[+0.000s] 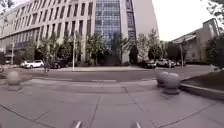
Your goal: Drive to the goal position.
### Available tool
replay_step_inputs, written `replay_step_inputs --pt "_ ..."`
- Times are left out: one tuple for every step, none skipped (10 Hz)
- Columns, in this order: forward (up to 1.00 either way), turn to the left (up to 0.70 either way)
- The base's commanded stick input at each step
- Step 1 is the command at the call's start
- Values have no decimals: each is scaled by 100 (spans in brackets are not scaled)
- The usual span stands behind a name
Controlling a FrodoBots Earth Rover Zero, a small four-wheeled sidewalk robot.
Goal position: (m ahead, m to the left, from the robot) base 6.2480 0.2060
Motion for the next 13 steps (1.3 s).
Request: replay_step_inputs --pt "70 -8" --pt "70 -8" --pt "70 -1" --pt "70 0" --pt "70 0" --pt "70 0" --pt "70 0" --pt "70 0" --pt "70 0" --pt "70 0" --pt "70 0" --pt "70 0" --pt "70 0"
